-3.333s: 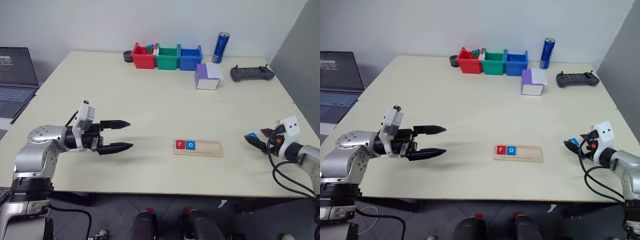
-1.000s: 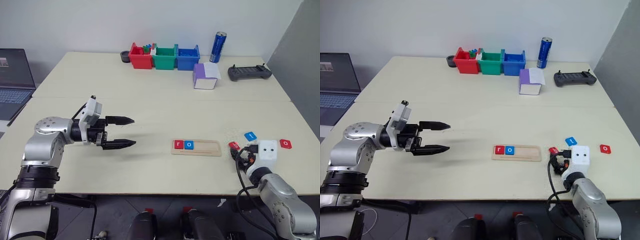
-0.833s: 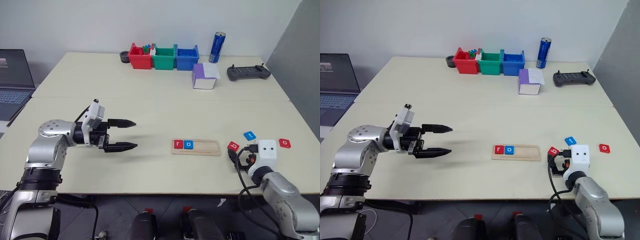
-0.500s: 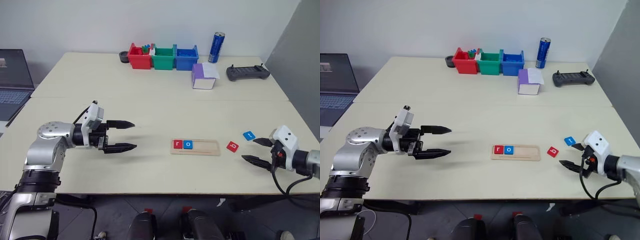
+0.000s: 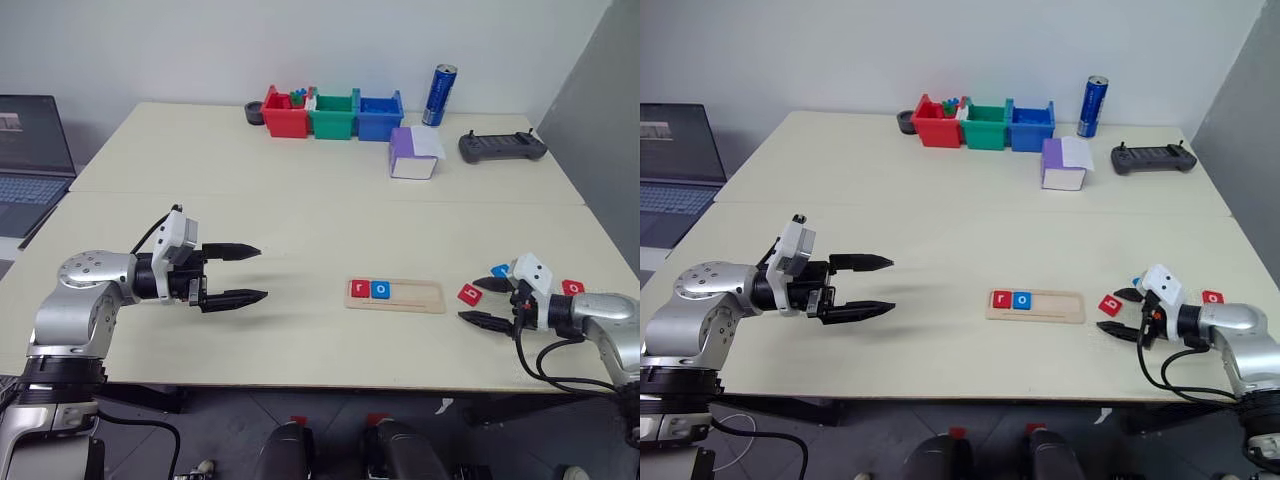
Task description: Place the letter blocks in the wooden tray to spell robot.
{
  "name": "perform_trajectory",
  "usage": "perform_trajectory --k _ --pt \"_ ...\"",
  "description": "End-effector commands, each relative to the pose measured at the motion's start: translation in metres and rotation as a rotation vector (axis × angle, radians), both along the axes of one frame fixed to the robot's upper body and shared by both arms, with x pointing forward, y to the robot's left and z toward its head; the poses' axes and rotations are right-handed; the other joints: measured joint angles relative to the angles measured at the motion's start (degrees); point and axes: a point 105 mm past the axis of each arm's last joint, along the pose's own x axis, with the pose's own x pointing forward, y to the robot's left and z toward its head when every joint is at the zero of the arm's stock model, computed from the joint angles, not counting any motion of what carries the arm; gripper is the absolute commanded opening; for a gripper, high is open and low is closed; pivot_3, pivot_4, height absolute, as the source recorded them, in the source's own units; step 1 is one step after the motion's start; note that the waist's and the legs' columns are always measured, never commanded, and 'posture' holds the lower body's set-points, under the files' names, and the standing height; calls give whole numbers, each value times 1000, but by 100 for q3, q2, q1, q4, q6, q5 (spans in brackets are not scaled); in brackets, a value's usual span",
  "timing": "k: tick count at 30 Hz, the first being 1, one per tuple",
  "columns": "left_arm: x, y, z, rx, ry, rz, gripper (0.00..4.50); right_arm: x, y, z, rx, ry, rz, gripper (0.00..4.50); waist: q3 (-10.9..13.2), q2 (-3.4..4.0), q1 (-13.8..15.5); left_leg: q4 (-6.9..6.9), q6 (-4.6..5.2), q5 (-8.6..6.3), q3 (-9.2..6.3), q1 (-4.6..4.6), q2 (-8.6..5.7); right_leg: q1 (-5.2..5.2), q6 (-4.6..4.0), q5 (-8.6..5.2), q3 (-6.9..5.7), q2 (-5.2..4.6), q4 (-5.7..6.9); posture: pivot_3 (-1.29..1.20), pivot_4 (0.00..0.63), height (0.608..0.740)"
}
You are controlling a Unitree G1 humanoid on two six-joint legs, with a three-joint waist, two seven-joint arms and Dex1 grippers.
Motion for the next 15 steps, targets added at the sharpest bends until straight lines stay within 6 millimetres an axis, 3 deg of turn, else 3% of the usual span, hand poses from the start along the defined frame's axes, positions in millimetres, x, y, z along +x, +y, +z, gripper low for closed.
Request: perform_trajectory --k 1,4,11,15 --pt "-2 -1 11 4 -44 -10 4500 5 -7 3 1 -28 -47 4471 0 0 -2 0 0 0 0 0 0 -1 0 0 0 0 1 0 150 740" --pt "-1 -2 10 11 -40 -16 4500 6 -8 0 23 -33 -94 3917 0 0 -2 -2 0 0 0 1 1 0 -1 0 0 0 1 0 150 740" --pt "5 -5 11 15 -40 -32 4500 3 -7 -7 52 -69 -180 1519 -1 0 -1 -1 -1 0 -1 1 0 2 -1 0 0 0 0 0 150 740" --pt "9 -7 12 18 -47 -42 4500 -1 -7 -3 82 -79 -275 1444 -2 0 0 -1 -1 1 -2 2 1 3 -1 0 -1 0 1 0 150 740"
